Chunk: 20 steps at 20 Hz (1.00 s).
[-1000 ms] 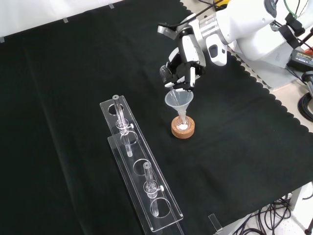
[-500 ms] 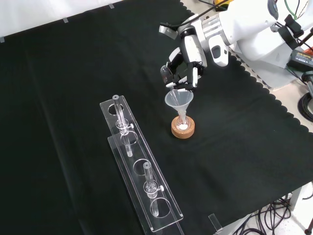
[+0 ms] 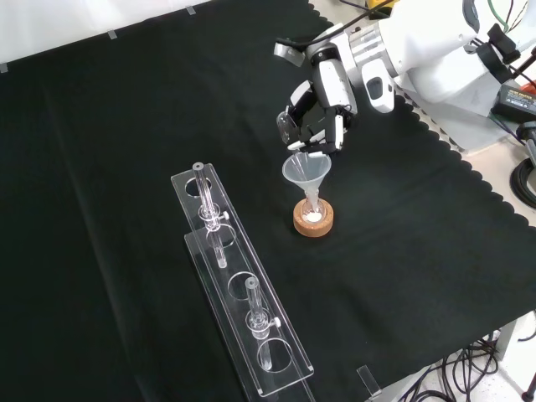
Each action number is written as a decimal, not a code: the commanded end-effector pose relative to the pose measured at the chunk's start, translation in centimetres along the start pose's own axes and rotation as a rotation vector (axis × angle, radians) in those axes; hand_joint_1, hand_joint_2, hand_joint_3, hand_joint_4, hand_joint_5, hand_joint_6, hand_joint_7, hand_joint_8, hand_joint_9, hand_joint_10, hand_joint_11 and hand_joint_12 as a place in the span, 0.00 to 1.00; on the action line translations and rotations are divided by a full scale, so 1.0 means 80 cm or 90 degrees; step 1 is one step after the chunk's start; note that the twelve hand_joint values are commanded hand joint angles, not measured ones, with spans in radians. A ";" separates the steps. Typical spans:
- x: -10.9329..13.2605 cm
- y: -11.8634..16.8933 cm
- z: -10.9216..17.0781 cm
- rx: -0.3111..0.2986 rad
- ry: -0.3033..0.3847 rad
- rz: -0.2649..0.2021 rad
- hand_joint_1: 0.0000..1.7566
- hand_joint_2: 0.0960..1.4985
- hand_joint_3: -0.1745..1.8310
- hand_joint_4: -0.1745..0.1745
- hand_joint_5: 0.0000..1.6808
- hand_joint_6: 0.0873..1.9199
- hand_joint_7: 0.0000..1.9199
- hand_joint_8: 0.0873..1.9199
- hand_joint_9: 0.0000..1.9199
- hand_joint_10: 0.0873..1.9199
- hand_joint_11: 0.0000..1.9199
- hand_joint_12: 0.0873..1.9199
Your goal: Pour all the NaCl from the weighing funnel into the round-bottom flask.
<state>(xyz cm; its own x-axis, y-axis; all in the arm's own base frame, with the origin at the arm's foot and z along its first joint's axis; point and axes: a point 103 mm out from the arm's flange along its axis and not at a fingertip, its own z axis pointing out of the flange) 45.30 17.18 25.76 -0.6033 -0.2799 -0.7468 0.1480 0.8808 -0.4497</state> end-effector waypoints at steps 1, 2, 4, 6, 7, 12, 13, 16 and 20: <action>0.001 0.005 -0.005 -0.004 0.004 0.005 0.66 0.36 0.40 1.00 0.95 0.00 0.94 0.00 0.70 0.03 0.13 0.73; 0.001 0.005 -0.005 -0.002 0.005 0.004 0.66 0.36 0.40 1.00 0.95 0.00 0.94 0.00 0.70 0.03 0.13 0.73; 0.003 0.005 -0.007 0.000 0.008 -0.003 0.66 0.36 0.40 1.00 0.95 0.00 0.94 0.00 0.70 0.03 0.13 0.73; 0.006 0.004 -0.010 -0.003 0.013 -0.008 0.66 0.36 0.40 1.00 0.95 0.00 0.94 0.00 0.70 0.03 0.13 0.73; 0.006 0.003 -0.010 -0.003 0.014 -0.008 0.66 0.36 0.40 1.00 0.95 0.00 0.94 0.00 0.70 0.03 0.13 0.73; 0.000 0.004 -0.004 0.011 0.009 0.006 0.66 0.36 0.39 1.00 0.95 0.00 0.94 0.00 0.70 0.03 0.13 0.73; 0.000 0.004 -0.005 0.011 0.010 0.008 0.66 0.36 0.39 1.00 0.95 0.00 0.94 0.00 0.69 0.02 0.13 0.73; 0.002 0.004 -0.009 0.006 0.013 0.007 0.66 0.36 0.39 1.00 0.95 0.00 0.94 0.00 0.69 0.02 0.13 0.73; -0.002 0.001 -0.006 0.014 0.012 0.014 0.66 0.36 0.39 1.00 0.95 0.00 0.94 0.00 0.69 0.02 0.13 0.73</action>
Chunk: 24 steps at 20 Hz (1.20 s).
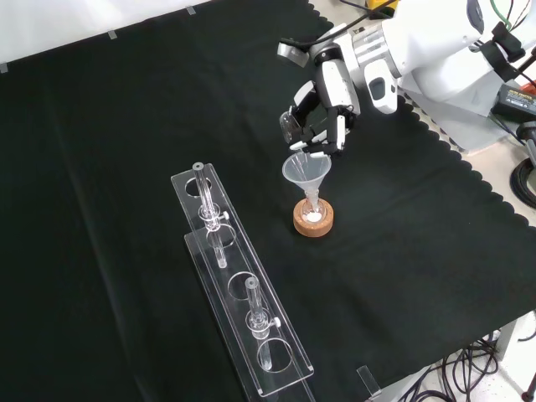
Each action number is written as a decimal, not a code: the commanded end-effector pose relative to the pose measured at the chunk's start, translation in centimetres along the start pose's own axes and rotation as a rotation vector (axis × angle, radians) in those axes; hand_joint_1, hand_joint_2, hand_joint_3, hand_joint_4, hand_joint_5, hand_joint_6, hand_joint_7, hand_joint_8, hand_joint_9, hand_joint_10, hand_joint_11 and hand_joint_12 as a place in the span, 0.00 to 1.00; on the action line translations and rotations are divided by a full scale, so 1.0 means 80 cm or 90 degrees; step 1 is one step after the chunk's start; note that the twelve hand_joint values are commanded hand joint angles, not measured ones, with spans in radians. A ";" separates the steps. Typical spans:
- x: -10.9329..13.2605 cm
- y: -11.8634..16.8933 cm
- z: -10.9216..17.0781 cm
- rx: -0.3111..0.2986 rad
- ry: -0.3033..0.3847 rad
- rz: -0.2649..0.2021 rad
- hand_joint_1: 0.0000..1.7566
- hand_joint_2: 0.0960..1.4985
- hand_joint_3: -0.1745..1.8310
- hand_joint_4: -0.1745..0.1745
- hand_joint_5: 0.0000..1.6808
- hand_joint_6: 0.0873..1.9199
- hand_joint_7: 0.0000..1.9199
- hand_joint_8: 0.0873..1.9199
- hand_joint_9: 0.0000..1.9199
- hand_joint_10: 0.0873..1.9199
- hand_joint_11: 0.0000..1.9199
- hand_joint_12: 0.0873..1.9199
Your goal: Pour all the NaCl from the weighing funnel into the round-bottom flask.
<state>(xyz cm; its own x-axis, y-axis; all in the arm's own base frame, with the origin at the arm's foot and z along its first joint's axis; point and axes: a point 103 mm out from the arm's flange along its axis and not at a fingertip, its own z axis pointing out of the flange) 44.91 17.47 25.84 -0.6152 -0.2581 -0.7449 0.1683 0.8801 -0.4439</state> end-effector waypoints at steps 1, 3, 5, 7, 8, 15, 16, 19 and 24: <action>-0.006 -0.002 0.001 0.008 0.000 0.008 0.66 0.36 0.39 1.00 0.95 0.00 0.94 0.00 0.69 0.02 0.13 0.73; -0.011 -0.005 0.000 0.012 0.004 0.017 0.66 0.36 0.39 1.00 0.95 0.00 0.94 0.00 0.69 0.02 0.13 0.73; -0.015 -0.009 -0.004 0.009 0.010 0.024 0.66 0.36 0.39 1.00 0.95 0.00 0.94 0.00 0.69 0.02 0.13 0.73; -0.016 -0.011 -0.007 0.005 0.014 0.027 0.66 0.36 0.39 1.00 0.94 0.00 0.94 0.00 0.69 0.02 0.13 0.73; -0.015 -0.011 -0.008 0.003 0.013 0.025 0.66 0.36 0.39 1.00 0.94 0.00 0.94 0.00 0.69 0.02 0.13 0.73; -0.014 -0.012 -0.012 -0.003 0.028 0.034 0.66 0.37 0.39 1.00 0.94 0.00 0.94 0.00 0.69 0.02 0.13 0.73; -0.015 -0.012 -0.012 -0.003 0.033 0.039 0.66 0.37 0.39 1.00 0.94 0.00 0.94 0.00 0.69 0.02 0.13 0.73; -0.019 -0.013 -0.010 0.000 0.046 0.050 0.66 0.37 0.39 1.00 0.94 0.00 0.94 0.00 0.69 0.02 0.13 0.73; -0.020 -0.014 -0.006 0.007 0.063 0.054 0.66 0.37 0.39 1.00 0.94 0.00 0.94 0.00 0.69 0.02 0.13 0.73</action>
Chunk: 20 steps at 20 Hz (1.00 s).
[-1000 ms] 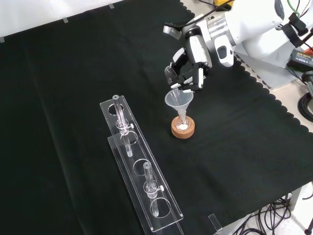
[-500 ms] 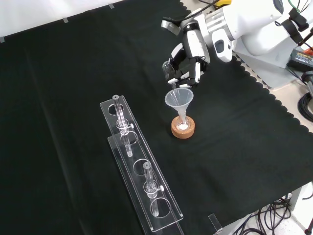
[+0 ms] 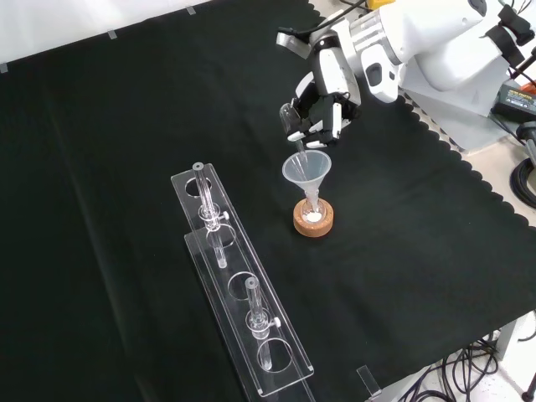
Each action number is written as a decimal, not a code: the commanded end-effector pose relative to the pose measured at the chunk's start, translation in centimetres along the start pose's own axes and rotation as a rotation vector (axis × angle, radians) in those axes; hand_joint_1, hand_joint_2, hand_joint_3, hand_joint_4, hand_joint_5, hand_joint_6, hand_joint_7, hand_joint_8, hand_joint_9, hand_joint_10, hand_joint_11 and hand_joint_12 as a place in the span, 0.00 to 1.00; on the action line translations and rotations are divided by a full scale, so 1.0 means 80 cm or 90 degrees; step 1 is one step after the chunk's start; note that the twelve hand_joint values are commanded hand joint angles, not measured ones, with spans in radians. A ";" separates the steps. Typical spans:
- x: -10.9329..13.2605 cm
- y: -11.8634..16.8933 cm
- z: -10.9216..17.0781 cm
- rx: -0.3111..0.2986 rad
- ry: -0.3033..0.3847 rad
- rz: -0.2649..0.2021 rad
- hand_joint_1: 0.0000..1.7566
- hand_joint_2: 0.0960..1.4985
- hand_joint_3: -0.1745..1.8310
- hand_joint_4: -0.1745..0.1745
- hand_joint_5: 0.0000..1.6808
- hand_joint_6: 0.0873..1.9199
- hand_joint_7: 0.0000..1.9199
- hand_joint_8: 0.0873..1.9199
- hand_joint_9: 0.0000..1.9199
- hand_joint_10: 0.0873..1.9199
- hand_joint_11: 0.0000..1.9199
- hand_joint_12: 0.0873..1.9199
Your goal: Pour all the NaCl from the weighing funnel into the round-bottom flask.
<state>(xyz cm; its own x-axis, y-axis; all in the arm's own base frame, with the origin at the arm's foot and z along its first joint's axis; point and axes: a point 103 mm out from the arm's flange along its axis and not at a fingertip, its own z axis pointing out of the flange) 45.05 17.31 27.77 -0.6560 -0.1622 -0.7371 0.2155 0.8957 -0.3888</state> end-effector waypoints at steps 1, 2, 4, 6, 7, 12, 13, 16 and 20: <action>-0.002 -0.002 0.004 0.014 0.032 0.013 0.66 0.37 0.39 1.00 0.94 0.00 0.94 0.00 0.69 0.02 0.13 0.73; -0.002 -0.002 0.005 0.019 0.042 0.018 0.66 0.37 0.39 1.00 0.94 0.00 0.94 0.00 0.69 0.02 0.13 0.73; -0.002 -0.003 0.005 0.019 0.058 0.025 0.66 0.37 0.38 1.00 0.94 0.00 0.94 0.00 0.69 0.02 0.13 0.73; 0.001 -0.004 0.005 0.015 0.070 0.038 0.66 0.37 0.38 1.00 0.94 0.00 0.94 0.00 0.69 0.02 0.13 0.73; 0.002 -0.004 0.005 0.012 0.075 0.042 0.66 0.37 0.38 1.00 0.94 0.00 0.94 0.00 0.69 0.02 0.13 0.73; 0.005 -0.011 0.007 0.005 0.085 0.058 0.66 0.37 0.38 1.00 0.94 0.00 0.94 0.00 0.69 0.02 0.12 0.73; 0.004 -0.013 0.007 0.005 0.090 0.063 0.66 0.37 0.38 1.00 0.94 0.00 0.94 0.00 0.69 0.02 0.12 0.73; 0.001 -0.018 0.007 0.002 0.103 0.077 0.66 0.38 0.38 1.00 0.94 0.00 0.94 0.00 0.69 0.02 0.12 0.73; -0.001 -0.027 0.001 -0.009 0.128 0.100 0.66 0.38 0.38 1.00 0.94 0.00 0.94 0.00 0.69 0.02 0.12 0.73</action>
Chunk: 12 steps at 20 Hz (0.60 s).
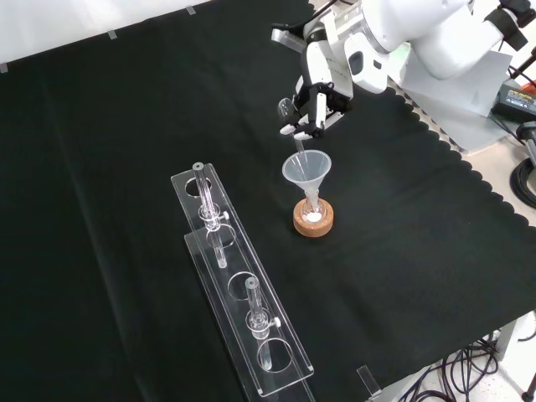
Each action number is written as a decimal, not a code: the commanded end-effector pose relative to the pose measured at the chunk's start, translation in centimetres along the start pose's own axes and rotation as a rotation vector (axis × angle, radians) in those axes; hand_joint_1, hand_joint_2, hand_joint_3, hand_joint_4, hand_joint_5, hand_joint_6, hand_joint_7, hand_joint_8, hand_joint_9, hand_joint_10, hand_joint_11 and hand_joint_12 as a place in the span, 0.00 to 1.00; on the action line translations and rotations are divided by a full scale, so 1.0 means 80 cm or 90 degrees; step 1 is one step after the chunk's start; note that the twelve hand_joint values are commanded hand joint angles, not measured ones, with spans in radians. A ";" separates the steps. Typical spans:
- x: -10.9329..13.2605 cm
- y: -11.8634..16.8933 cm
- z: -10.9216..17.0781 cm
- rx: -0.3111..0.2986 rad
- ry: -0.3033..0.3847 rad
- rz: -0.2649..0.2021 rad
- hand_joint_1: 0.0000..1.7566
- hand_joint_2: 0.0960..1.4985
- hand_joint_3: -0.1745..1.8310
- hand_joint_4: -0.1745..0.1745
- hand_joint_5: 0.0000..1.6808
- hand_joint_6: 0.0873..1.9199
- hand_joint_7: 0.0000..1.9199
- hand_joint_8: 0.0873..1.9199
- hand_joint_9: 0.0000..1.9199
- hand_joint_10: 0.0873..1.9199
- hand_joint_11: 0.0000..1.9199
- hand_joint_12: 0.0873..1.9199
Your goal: Pour all the NaCl from the weighing funnel into the round-bottom flask.
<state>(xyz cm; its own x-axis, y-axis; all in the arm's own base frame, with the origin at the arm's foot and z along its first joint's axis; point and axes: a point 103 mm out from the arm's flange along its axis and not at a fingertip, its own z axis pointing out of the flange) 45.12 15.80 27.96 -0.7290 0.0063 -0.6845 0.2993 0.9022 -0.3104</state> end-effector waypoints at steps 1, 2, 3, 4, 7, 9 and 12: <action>-0.003 -0.011 -0.008 -0.014 0.039 0.035 0.66 0.38 0.38 1.00 0.94 0.00 0.94 0.00 0.69 0.02 0.12 0.73; -0.005 -0.011 -0.009 -0.013 0.046 0.052 0.66 0.38 0.38 1.00 0.94 0.00 0.94 0.00 0.69 0.02 0.12 0.73; -0.008 -0.012 -0.011 -0.012 0.069 0.077 0.66 0.38 0.38 1.00 0.94 0.00 0.94 0.00 0.69 0.02 0.12 0.73; -0.011 -0.012 -0.012 -0.011 0.087 0.099 0.66 0.38 0.38 1.00 0.94 0.00 0.94 0.00 0.69 0.02 0.12 0.73; -0.018 -0.018 -0.014 -0.008 0.129 0.151 0.66 0.38 0.38 1.00 0.94 0.00 0.94 0.00 0.69 0.02 0.12 0.73; -0.020 -0.023 -0.013 -0.002 0.146 0.169 0.66 0.38 0.38 1.00 0.94 0.00 0.94 0.00 0.69 0.02 0.12 0.73; -0.018 -0.032 -0.008 0.011 0.169 0.192 0.66 0.38 0.37 1.00 0.94 0.00 0.94 0.00 0.69 0.02 0.12 0.74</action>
